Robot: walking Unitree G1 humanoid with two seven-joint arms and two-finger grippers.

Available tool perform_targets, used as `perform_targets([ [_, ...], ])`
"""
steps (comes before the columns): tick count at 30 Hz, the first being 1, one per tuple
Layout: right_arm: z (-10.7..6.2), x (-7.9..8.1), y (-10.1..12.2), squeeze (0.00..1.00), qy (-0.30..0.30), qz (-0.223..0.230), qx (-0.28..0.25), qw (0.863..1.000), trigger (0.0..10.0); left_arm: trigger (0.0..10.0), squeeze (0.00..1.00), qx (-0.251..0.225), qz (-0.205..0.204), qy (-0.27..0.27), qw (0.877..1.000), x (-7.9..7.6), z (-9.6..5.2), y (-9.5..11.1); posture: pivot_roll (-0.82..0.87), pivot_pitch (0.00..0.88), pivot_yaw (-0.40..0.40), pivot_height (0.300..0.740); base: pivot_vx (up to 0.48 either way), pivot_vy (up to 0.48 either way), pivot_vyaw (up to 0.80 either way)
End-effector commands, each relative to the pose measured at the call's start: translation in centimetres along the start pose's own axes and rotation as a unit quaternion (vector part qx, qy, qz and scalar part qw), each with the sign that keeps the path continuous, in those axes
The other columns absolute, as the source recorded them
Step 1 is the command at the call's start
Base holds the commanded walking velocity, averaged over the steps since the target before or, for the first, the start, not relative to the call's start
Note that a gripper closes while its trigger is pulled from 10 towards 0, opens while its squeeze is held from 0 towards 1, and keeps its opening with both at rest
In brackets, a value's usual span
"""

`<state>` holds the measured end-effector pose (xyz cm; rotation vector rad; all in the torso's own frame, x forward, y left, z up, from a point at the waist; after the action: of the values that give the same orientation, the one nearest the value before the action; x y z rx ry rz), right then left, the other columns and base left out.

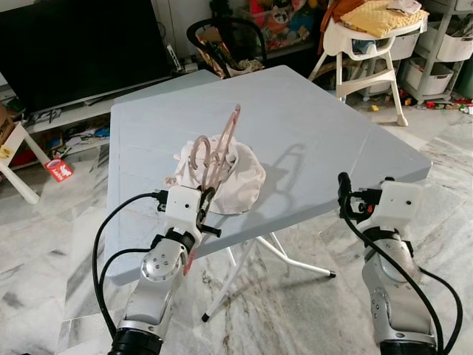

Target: Hang hanger

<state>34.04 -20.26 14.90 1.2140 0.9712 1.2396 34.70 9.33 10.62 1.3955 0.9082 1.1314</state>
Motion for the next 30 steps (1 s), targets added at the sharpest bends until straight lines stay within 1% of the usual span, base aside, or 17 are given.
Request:
perform_targets([
  [1,-0.2,0.6,0.0,0.00,0.007,-0.002,0.003,1.000,10.0,10.0,0.00,0.006,0.008,0.019,1.000,0.9,-0.3,-0.5,-0.19,0.000,0.120,0.740,0.000,0.000,0.00],
  [3,-0.2,0.7,0.1,0.00,0.010,-0.002,0.004,1.000,10.0,10.0,0.00,0.001,0.003,0.024,1.000,1.0,-0.3,-0.2,-0.19,0.000,0.119,0.740,0.000,0.000,0.00],
  [5,-0.2,1.1,0.1,0.00,0.016,-0.001,0.005,1.000,10.0,10.0,0.00,-0.004,0.007,0.028,1.000,1.2,-0.3,0.1,-0.18,0.000,0.117,0.740,0.000,0.000,0.00],
  [7,-0.2,1.7,-0.2,0.00,0.028,-0.001,0.011,1.000,10.0,10.0,0.00,-0.002,0.010,0.033,0.999,1.3,-0.4,-0.1,-0.18,0.000,0.109,0.740,0.000,0.000,0.00],
  [14,0.2,2.6,-0.1,0.00,0.043,0.004,0.014,0.999,10.0,10.0,0.00,0.002,0.007,0.043,0.999,1.6,-0.7,-0.4,-0.16,0.000,0.096,0.740,0.000,0.000,0.00],
  [20,0.6,2.6,0.0,0.00,0.042,0.005,0.013,0.999,10.0,10.0,0.00,0.001,0.007,0.045,0.999,1.6,-0.7,-0.3,-0.15,0.000,0.097,0.740,0.000,0.000,0.00],
  [28,0.6,2.6,-0.2,0.00,0.039,0.008,0.015,0.999,10.0,10.0,0.00,-0.002,0.009,0.045,0.999,1.9,-0.5,-0.1,-0.15,0.000,0.103,0.740,0.000,0.000,0.00],
  [30,0.6,2.7,-0.3,0.00,0.039,0.013,0.017,0.999,10.0,10.0,0.00,-0.004,0.004,0.037,0.999,1.7,-0.4,0.1,-0.15,0.000,0.102,0.740,0.000,0.000,0.00],
])
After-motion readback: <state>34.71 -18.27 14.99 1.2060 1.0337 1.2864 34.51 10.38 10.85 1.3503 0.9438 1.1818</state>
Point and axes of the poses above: a point about 5 cm out from each wrist's last joint towards the gripper, its own z axis pointing out of the wrist towards the gripper, its own y axis along the axis of the wrist's last joint, x = y × z, the point moved 5 cm from there along z, pointing out of the wrist towards the gripper, and after that the axes turned 7 degrees about z, right-handed, at the moved point
